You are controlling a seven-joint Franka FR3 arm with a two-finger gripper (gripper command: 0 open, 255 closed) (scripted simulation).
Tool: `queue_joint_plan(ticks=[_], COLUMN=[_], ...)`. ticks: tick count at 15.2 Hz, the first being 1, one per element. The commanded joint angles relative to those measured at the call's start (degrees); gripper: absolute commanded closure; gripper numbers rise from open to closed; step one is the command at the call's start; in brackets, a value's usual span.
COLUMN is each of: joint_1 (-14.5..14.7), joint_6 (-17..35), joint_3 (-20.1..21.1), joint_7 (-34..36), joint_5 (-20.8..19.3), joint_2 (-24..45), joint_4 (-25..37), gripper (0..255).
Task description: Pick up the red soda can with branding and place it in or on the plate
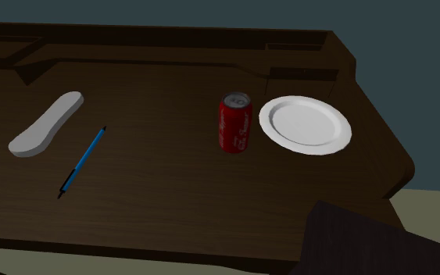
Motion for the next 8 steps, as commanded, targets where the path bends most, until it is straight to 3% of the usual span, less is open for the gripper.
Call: queue_joint_plan(ticks=[1, 8], joint_1=[0.00, -2.33], joint_6=[0.00, 11.05], joint_3=[0.00, -5.28], joint_7=[0.00, -5.58], joint_5=[0.00, -4.37], joint_2=[0.00, 1.88], joint_4=[0.00, -8.92], gripper=[0, 0])
